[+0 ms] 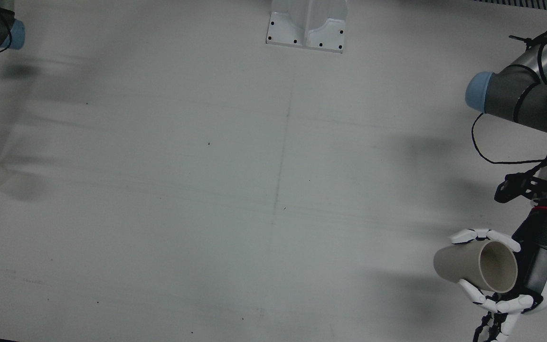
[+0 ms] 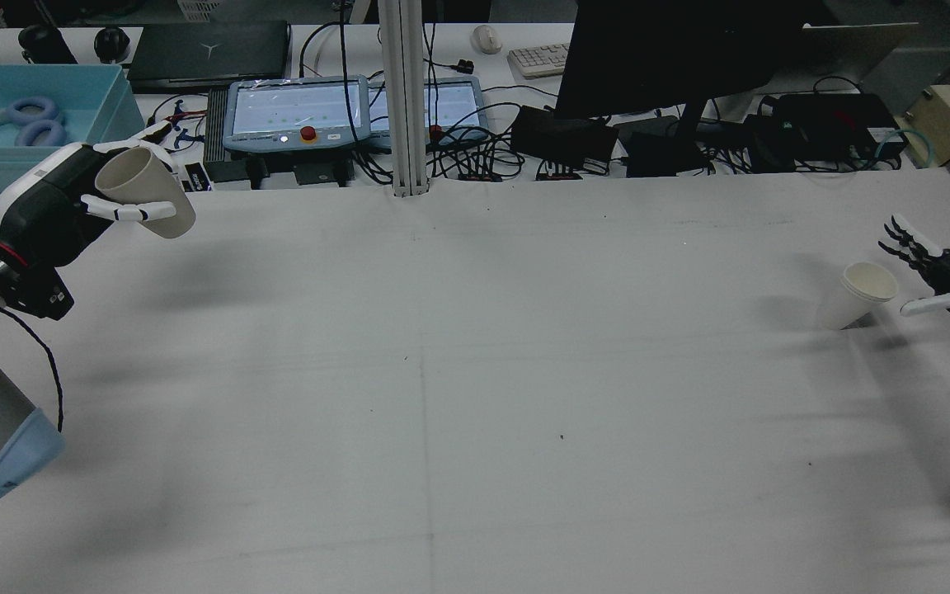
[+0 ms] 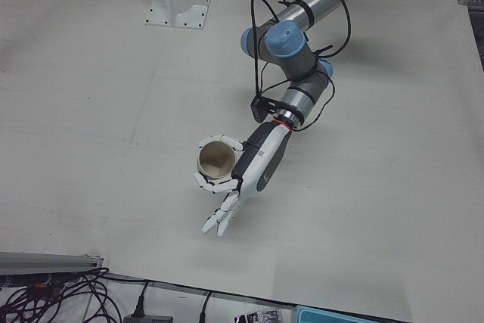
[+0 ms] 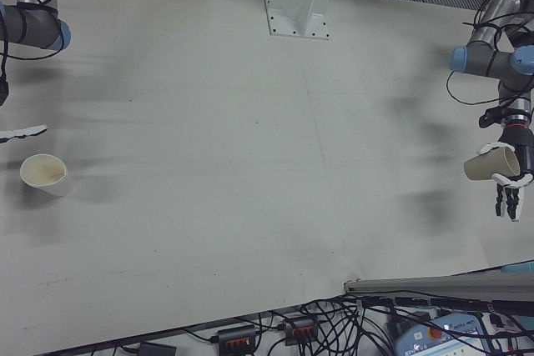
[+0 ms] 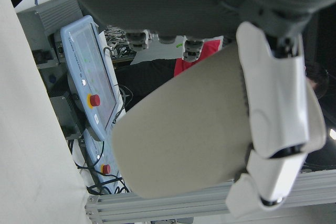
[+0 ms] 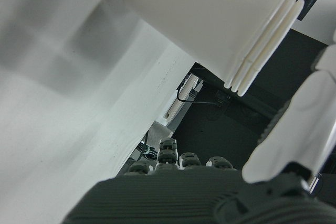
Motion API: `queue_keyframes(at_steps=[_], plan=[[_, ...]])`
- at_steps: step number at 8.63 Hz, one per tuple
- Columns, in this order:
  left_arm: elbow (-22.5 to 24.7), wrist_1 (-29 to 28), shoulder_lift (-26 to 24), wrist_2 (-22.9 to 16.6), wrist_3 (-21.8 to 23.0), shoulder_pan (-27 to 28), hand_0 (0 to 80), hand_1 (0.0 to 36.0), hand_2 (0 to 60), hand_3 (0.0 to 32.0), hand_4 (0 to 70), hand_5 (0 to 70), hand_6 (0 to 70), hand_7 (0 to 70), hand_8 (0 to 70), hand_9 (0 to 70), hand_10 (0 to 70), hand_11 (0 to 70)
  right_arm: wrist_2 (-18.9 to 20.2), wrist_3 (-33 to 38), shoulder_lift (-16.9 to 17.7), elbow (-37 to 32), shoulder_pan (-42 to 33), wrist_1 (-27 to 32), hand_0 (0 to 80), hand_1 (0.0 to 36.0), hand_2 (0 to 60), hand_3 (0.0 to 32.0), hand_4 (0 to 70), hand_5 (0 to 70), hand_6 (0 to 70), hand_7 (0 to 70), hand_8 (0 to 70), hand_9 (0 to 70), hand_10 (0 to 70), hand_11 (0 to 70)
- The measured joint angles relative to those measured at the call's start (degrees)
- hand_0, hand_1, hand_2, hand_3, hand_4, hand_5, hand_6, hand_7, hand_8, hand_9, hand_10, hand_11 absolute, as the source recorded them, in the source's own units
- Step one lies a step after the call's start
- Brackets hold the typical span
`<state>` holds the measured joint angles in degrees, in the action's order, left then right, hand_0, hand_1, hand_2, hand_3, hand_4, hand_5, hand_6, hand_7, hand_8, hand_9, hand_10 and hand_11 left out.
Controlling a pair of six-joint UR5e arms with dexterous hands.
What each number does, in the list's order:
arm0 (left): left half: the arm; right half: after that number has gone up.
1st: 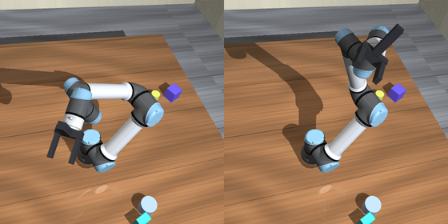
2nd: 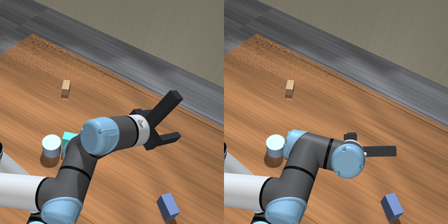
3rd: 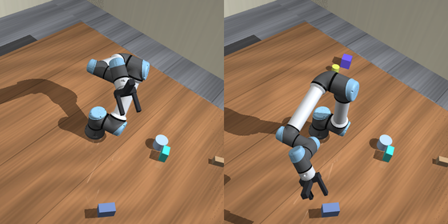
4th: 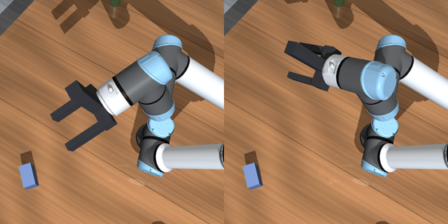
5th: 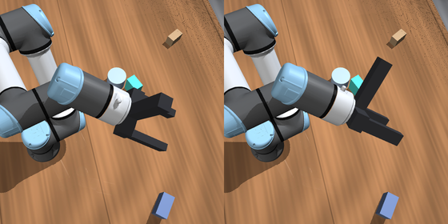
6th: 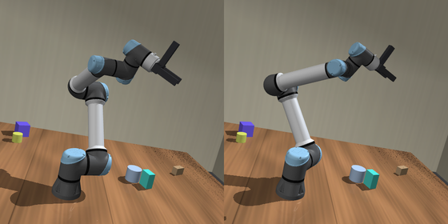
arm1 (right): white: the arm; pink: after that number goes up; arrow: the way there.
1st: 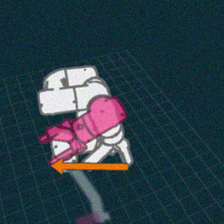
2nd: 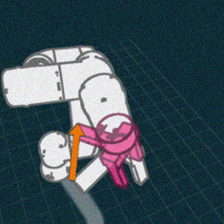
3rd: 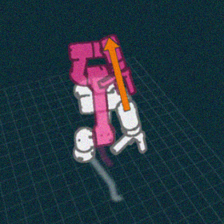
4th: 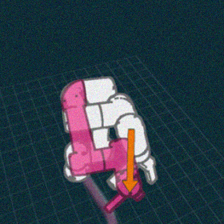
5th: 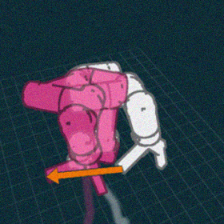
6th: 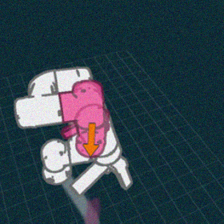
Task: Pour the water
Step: 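Wrap the right hand's fingers around the second white paper cup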
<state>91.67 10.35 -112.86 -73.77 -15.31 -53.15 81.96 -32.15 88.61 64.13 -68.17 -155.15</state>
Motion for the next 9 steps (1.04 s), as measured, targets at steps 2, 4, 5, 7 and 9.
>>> queue_keyframes(at_steps=[2, 4, 5, 7, 9], plan=[[-0.6, -0.9, 0.3, 0.0, 0.0, 0.0, 58.1, 36.0, 60.0, 0.0, 68.4, 70.0, 4.3, 8.9, 0.5, 0.6, 3.1, 6.6, 0.0, -1.6, -0.5, -0.9, 0.2, -0.1, 43.9, 4.2, 0.0, 0.0, 0.0, 0.0, 0.0, 2.9, 9.2, 10.6, 0.0, 0.0], [-1.5, -1.6, 0.2, 0.0, -0.1, 0.0, 58.3, 36.0, 60.0, 0.0, 68.1, 70.0, 4.2, 8.8, 0.5, 0.6, 3.0, 6.4, -0.1, -2.9, -1.1, -1.9, 0.5, -0.1, 43.9, 4.3, 0.0, 0.0, 0.0, 0.0, 0.0, 2.9, 9.1, 10.6, 0.0, 0.0], [-1.7, -1.9, 0.2, 0.0, -0.1, 0.0, 58.0, 36.0, 60.0, 0.0, 67.7, 70.0, 4.2, 8.6, 0.5, 0.6, 3.0, 6.4, -0.8, -3.4, -1.4, -2.3, 1.1, -0.1, 44.5, 4.6, 0.0, 0.0, 0.0, 0.0, 0.0, 3.3, 9.1, 10.6, 0.0, 0.0], [-2.0, -2.5, 0.1, 0.1, -0.1, 0.0, 58.2, 36.0, 60.0, 0.0, 67.5, 70.0, 4.3, 8.8, 0.6, 0.6, 3.1, 6.5, -3.7, -3.9, -1.7, -2.5, 4.0, -0.1, 44.7, 4.8, 0.0, 0.0, 0.0, 0.0, 0.5, 4.3, 9.1, 10.1, 0.0, 0.0], [-2.3, -3.2, 0.4, 0.1, -0.1, 0.0, 57.7, 36.0, 60.0, 0.0, 67.0, 70.0, 4.2, 8.7, 0.6, 0.5, 3.3, 6.8, -6.8, -4.3, -2.1, -2.6, 7.6, -0.1, 45.2, 4.9, 0.0, 0.0, 0.0, 0.0, 0.1, 4.1, 9.2, 10.1, 0.0, 0.0]])
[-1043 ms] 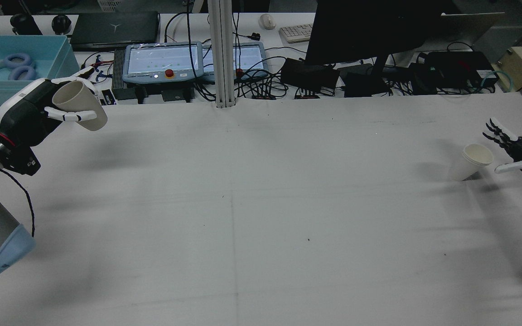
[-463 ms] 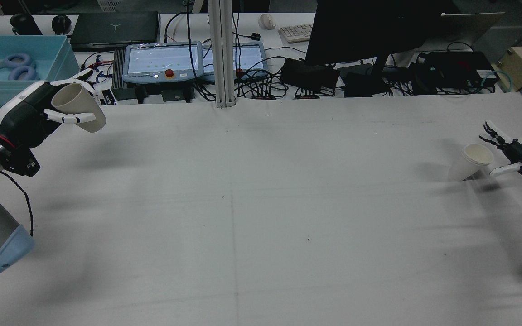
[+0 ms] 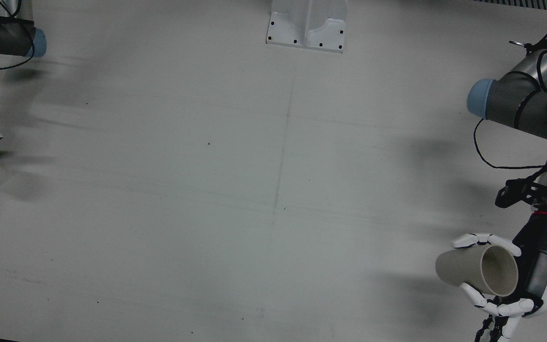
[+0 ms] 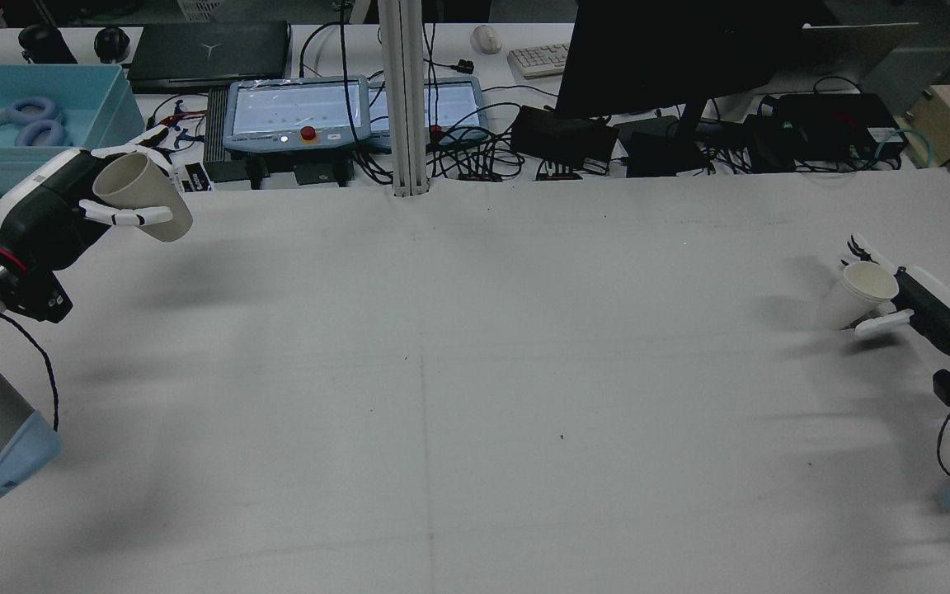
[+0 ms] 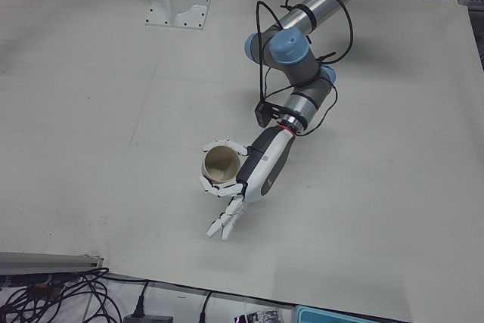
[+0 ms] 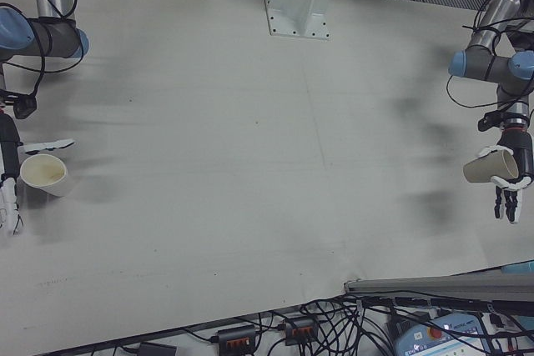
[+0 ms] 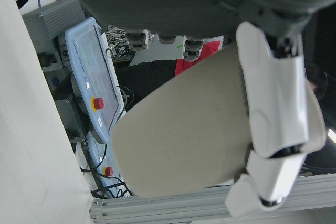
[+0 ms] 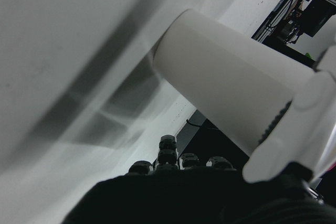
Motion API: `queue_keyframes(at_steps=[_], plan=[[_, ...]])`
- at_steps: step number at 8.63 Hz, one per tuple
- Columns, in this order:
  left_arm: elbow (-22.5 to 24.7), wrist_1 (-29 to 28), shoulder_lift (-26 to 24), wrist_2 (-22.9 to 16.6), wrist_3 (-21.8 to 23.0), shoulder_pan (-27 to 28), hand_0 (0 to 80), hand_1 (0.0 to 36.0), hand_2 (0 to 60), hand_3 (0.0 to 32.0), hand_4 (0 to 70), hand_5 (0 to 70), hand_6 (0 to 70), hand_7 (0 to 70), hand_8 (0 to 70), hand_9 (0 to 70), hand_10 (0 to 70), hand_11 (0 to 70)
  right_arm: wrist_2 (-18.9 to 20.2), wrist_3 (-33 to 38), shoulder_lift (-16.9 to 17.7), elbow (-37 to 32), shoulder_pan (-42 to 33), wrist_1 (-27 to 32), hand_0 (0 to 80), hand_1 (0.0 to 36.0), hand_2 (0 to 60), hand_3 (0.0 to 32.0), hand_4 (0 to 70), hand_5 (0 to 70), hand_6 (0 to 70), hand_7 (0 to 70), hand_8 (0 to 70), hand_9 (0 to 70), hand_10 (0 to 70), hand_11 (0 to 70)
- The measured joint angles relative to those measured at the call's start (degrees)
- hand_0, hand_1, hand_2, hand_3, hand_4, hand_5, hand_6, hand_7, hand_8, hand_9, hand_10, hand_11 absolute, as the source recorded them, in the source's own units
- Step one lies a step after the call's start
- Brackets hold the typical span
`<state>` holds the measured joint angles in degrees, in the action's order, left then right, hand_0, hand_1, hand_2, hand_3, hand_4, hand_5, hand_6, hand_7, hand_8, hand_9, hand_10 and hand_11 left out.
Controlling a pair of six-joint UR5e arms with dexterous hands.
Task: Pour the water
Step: 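Wrap the right hand's fingers around the second white paper cup, then lift the second cup off the table with the right hand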
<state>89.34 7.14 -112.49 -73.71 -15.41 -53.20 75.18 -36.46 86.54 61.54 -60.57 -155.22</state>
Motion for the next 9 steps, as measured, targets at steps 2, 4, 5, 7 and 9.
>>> queue_keyframes(at_steps=[2, 4, 5, 7, 9], plan=[[-0.7, -0.8, 0.1, 0.0, 0.0, 0.0, 57.9, 36.0, 60.0, 0.0, 66.7, 70.0, 4.1, 8.5, 0.5, 0.5, 3.2, 6.6, -1.2, 0.0, -0.5, 0.0, 1.3, 0.0, 48.3, 8.2, 0.0, 0.0, 9.9, 5.7, 5.0, 11.2, 18.0, 22.2, 2.4, 4.4], [-1.0, -1.2, 0.2, 0.0, 0.0, 0.0, 57.8, 36.0, 60.0, 0.0, 66.3, 70.0, 4.0, 8.5, 0.4, 0.5, 3.1, 6.6, -1.9, 0.0, -0.8, 0.3, 1.4, 0.0, 51.3, 12.8, 6.2, 0.0, 40.6, 30.6, 10.7, 16.4, 27.7, 35.0, 11.1, 16.6], [-1.1, -1.4, 0.2, 0.0, 0.0, -0.1, 57.6, 35.9, 60.0, 0.0, 66.0, 70.0, 4.0, 8.5, 0.5, 0.5, 3.1, 6.6, -2.5, 0.1, -0.8, 0.4, 1.4, 0.0, 50.2, 17.2, 34.9, 0.0, 43.3, 48.5, 21.8, 28.1, 41.4, 52.7, 25.2, 37.0], [-1.7, -1.8, 0.2, 0.0, 0.0, -0.1, 57.8, 35.9, 60.0, 0.0, 65.7, 70.0, 4.0, 8.6, 0.4, 0.5, 3.1, 6.5, -3.7, 0.1, -0.8, 0.6, 1.3, 0.0, 48.5, 17.1, 60.0, 0.0, 45.5, 68.1, 55.5, 55.6, 70.0, 70.0, 60.3, 70.0], [-2.6, -2.5, 0.2, 0.0, 0.0, -0.1, 57.8, 35.9, 60.0, 0.0, 65.6, 70.0, 4.0, 8.6, 0.5, 0.5, 3.2, 6.7, -4.1, 0.2, -0.7, 0.7, 1.2, 0.0, 48.2, 12.8, 41.6, 0.0, 39.3, 63.2, 52.0, 51.9, 66.7, 70.0, 59.0, 70.0]])
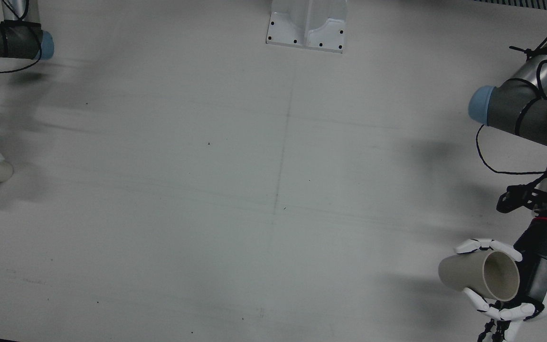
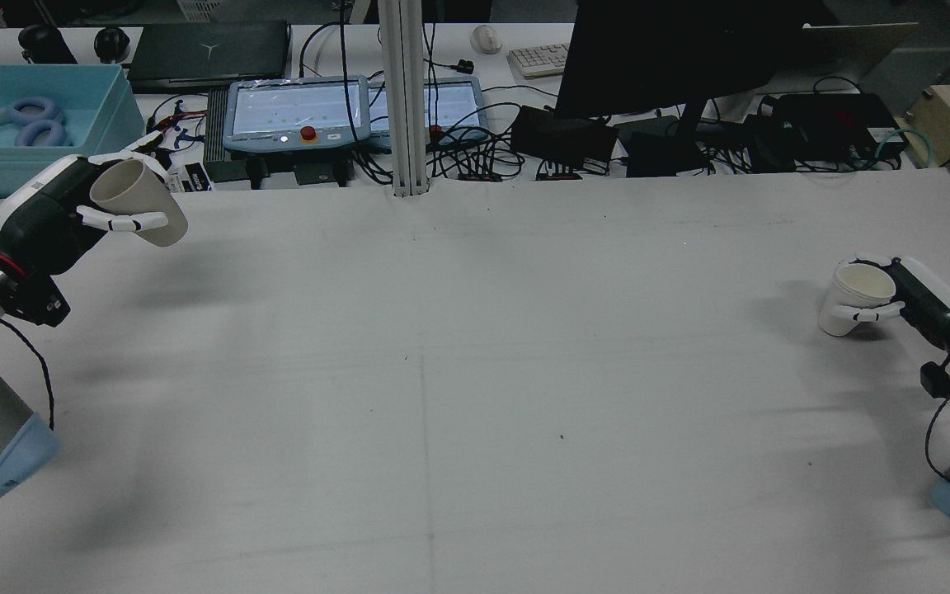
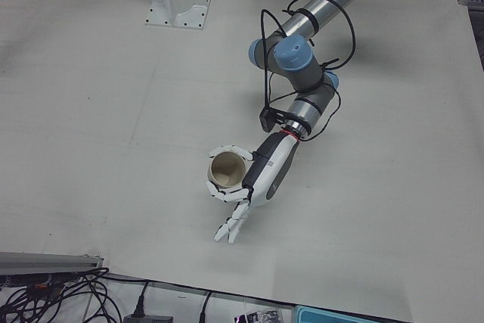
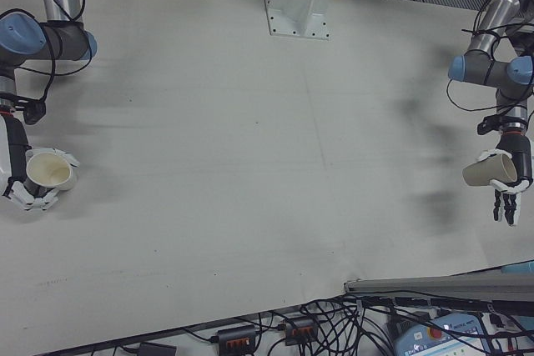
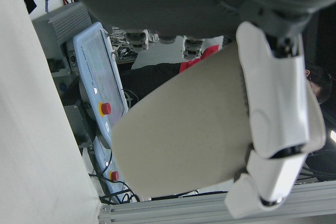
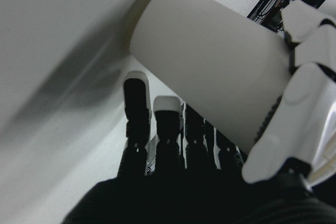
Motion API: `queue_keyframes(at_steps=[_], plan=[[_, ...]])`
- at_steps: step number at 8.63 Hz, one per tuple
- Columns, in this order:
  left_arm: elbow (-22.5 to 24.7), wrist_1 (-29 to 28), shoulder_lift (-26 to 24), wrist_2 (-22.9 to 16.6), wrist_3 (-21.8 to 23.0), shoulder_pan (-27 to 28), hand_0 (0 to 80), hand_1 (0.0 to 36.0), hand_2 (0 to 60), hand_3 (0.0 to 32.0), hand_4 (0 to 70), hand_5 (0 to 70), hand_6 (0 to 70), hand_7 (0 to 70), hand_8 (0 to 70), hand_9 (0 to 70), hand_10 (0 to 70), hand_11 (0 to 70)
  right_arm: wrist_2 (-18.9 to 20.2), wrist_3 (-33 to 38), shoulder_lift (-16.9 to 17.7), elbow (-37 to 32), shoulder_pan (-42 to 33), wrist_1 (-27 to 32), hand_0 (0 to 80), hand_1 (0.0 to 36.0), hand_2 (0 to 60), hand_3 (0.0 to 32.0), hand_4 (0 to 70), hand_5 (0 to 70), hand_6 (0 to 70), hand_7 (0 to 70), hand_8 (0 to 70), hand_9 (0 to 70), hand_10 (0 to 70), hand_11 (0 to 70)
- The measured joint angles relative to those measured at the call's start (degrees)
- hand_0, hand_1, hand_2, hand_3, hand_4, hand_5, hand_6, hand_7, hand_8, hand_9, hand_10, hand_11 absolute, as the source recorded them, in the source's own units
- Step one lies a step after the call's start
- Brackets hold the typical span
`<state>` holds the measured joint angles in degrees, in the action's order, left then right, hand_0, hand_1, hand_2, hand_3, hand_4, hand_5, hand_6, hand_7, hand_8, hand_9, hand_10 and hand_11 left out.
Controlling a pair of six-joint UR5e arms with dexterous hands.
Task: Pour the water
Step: 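Lift the second cup off the table with the right hand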
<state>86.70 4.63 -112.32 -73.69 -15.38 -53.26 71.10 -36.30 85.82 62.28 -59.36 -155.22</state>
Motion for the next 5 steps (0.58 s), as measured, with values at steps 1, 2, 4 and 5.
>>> queue_keyframes(at_steps=[1, 2, 4, 5], plan=[[-0.3, -0.2, 0.0, 0.0, 0.0, 0.0, 57.8, 35.8, 60.0, 0.0, 65.5, 70.0, 4.2, 8.9, 0.5, 0.6, 3.3, 6.8, 0.0, 0.0, 0.0, 0.1, -0.1, 0.0, 48.6, 13.3, 39.5, 0.0, 37.6, 60.9, 50.6, 51.0, 64.8, 70.0, 57.2, 70.0], [-0.5, -0.4, 0.0, 0.0, 0.0, 0.0, 57.8, 35.6, 60.0, 0.0, 65.5, 70.0, 4.1, 8.8, 0.6, 0.6, 3.3, 6.7, -0.1, 0.0, 0.1, 0.4, -0.1, 0.0, 49.9, 15.2, 39.0, 0.0, 35.6, 56.2, 47.4, 48.8, 61.8, 70.0, 54.1, 70.0], [-0.5, -0.5, 0.0, 0.0, 0.0, 0.0, 58.6, 36.0, 60.0, 0.0, 66.6, 70.0, 4.6, 9.3, 0.5, 0.8, 3.4, 6.9, 0.0, 0.0, 1.4, 3.6, -0.8, 0.0, 56.9, 22.9, 42.8, 0.0, 41.8, 56.7, 50.1, 49.1, 54.6, 70.0, 39.0, 55.9], [-0.3, -0.4, -0.2, 0.0, 0.1, 0.1, 59.4, 36.0, 60.0, 0.0, 67.5, 70.0, 4.8, 9.3, 0.3, 0.7, 3.5, 7.2, 0.3, 0.1, 2.8, 7.0, -1.7, -0.1, 62.6, 26.7, 43.7, 0.0, 47.6, 58.3, 53.2, 50.2, 52.4, 68.1, 33.4, 49.1]])
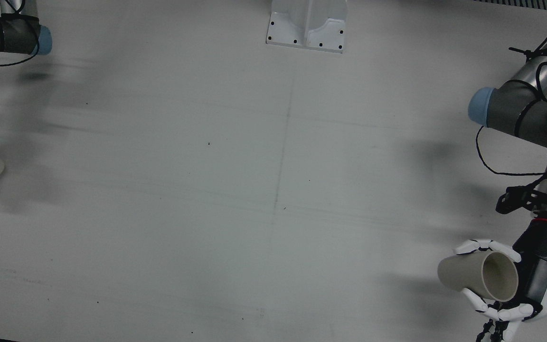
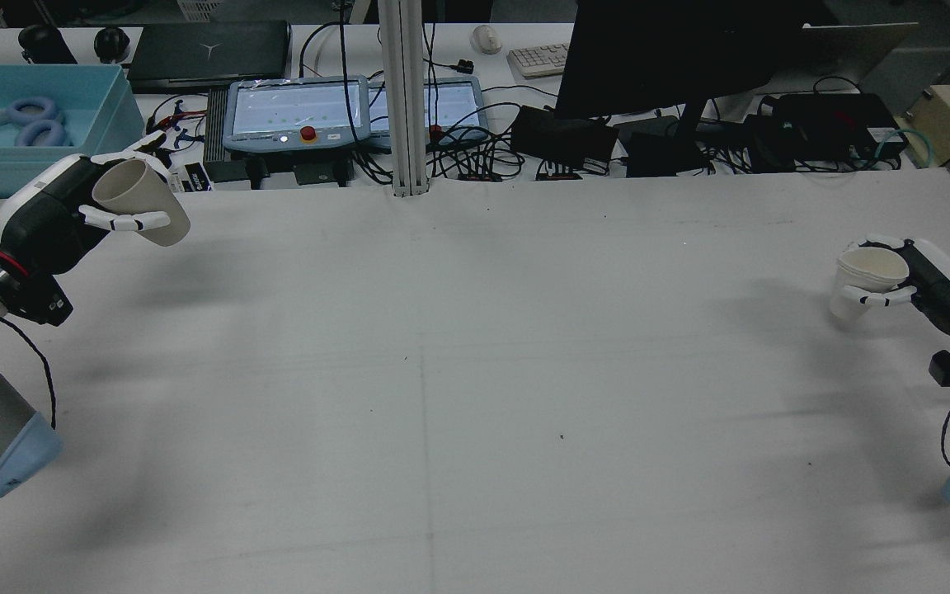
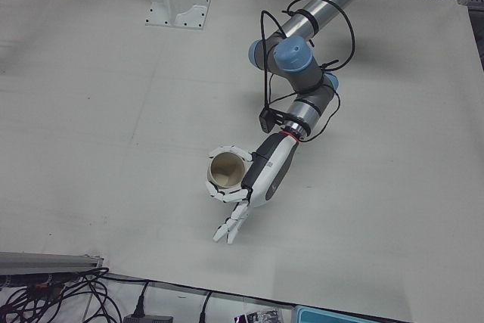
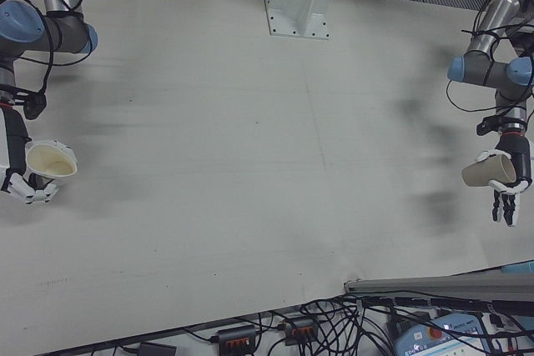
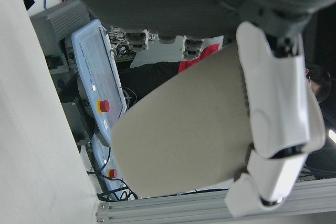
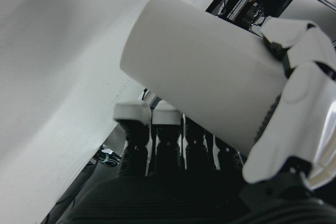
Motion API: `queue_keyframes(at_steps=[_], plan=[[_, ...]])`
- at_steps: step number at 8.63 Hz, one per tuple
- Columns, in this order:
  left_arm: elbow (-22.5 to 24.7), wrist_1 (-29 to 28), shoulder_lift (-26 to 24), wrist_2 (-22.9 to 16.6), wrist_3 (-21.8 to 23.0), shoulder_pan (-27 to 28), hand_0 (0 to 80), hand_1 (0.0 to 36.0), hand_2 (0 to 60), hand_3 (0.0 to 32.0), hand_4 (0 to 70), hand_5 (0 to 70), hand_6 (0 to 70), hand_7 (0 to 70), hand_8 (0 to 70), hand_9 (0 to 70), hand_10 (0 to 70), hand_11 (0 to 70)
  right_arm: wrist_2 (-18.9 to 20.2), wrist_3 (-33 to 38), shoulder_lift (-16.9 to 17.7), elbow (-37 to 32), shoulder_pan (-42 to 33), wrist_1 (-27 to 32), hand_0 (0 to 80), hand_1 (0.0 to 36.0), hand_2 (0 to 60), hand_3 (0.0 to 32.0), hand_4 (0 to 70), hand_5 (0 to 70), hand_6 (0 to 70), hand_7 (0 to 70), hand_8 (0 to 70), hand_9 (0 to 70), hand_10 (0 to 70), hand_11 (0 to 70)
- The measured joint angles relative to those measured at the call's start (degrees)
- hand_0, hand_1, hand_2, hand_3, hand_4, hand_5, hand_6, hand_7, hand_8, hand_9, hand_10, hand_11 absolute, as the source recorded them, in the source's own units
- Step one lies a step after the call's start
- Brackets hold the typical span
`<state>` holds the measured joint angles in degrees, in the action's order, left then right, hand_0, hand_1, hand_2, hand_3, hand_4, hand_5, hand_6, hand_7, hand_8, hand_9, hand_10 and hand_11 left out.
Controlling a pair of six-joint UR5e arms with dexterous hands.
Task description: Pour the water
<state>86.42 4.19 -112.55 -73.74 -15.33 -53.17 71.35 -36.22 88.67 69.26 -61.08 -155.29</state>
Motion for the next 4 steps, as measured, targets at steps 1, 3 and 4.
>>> queue_keyframes(at_steps=[1, 3, 4], plan=[[0.3, 0.3, -0.5, 0.0, -0.1, 0.1, 59.9, 36.0, 60.0, 0.0, 68.3, 70.0, 5.2, 9.7, 0.4, 0.8, 3.7, 7.5, 0.3, 0.0, 1.6, 4.1, -1.1, -0.2, 69.4, 29.0, 42.7, 0.0, 51.6, 60.6, 55.2, 50.2, 50.0, 64.2, 28.4, 42.9], [0.1, 1.9, -3.5, 0.0, -0.3, 2.9, 60.3, 36.0, 60.0, 0.0, 68.5, 70.0, 5.1, 9.5, 0.2, 0.6, 3.9, 7.8, 0.7, 0.1, 4.8, 14.9, -3.2, -5.2, 69.8, 28.1, 39.4, 0.0, 49.6, 61.3, 56.7, 50.4, 49.7, 59.3, 27.2, 41.1], [-0.1, 2.5, -4.9, 0.5, -0.5, 6.5, 60.6, 36.0, 60.0, 0.0, 69.0, 70.0, 5.3, 9.8, 0.4, 0.7, 4.0, 7.9, 1.6, 0.1, 5.4, 19.9, -4.4, -9.5, 71.0, 28.3, 38.8, 0.0, 48.8, 61.3, 57.3, 50.7, 49.6, 58.6, 27.6, 41.8]])
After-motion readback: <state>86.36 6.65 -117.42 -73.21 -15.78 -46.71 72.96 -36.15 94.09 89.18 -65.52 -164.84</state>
